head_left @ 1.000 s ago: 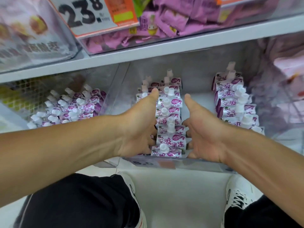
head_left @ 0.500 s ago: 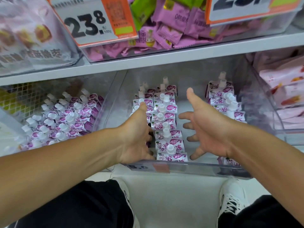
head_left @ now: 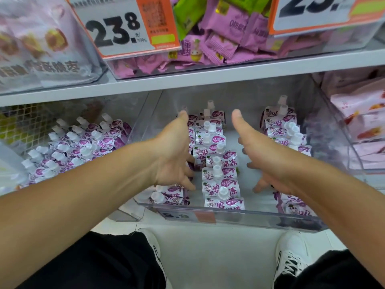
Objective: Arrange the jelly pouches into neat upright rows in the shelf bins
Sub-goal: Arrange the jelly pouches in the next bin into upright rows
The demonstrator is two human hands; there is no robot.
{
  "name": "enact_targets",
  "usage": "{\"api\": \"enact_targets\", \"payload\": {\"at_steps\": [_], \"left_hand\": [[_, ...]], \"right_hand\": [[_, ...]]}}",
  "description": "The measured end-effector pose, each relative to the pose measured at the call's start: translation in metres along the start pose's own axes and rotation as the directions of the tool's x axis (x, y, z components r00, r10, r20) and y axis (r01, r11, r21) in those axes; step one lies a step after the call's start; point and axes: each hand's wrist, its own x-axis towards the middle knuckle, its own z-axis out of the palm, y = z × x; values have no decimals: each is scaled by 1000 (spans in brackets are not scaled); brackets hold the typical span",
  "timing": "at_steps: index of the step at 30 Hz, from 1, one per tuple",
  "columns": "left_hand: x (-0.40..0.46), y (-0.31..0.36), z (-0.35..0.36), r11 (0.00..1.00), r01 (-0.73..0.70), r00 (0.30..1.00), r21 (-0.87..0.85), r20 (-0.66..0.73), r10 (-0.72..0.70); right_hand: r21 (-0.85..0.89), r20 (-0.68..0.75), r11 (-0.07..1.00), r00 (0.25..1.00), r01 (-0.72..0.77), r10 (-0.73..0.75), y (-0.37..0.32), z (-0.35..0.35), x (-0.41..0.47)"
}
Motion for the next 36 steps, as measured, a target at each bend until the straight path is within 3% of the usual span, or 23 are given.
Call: {"api": "enact_targets", "payload": {"at_steps": [10, 13, 16, 22, 24, 25, 27, 29, 31, 33, 36], "left_hand": [[9, -6, 26, 999, 2, 1000, 48, -15, -2], [17, -6, 24, 999, 1, 1000, 34, -24, 0], [22, -1, 26, 1000, -5, 1000, -12, -15, 5], [29, -4, 16, 998, -33, 999, -49, 11, 33], [22, -4, 14, 981, -175, 983, 79, -41, 179], [18, -1, 11, 932, -273, 951, 238, -78, 299], [17, 8, 1, 709, -406, 843, 576, -64, 534], [25, 21, -12, 354, -367, 734, 860, 34, 678], [40, 32, -23, 86, -225, 723, 971, 107, 683], [55, 41, -23, 17, -147, 772, 989, 104, 627], [72, 52, -17, -105, -82, 776, 991, 129, 617]], "right_hand": [[232, 60, 969, 996, -85, 73, -4, -4, 17], [248, 12, 964, 996, -93, 93, -5, -8, 23], [209, -46, 977, 997, -43, 54, -10, -2, 29], [110, -29, 994, 999, -20, 23, -17, 4, 32], [-121, -80, 989, 992, 88, -98, -20, 2, 32], [-304, -113, 941, 975, 151, -193, -23, 1, 34], [-560, -141, 804, 934, 198, -328, -31, 1, 40], [-596, -182, 789, 932, 149, -314, -38, 0, 48], [-537, -195, 836, 948, 111, -252, -45, -1, 52], [-448, -205, 889, 957, 95, -206, -45, -1, 55], [-383, -188, 920, 967, 89, -172, -43, -1, 58]]}}
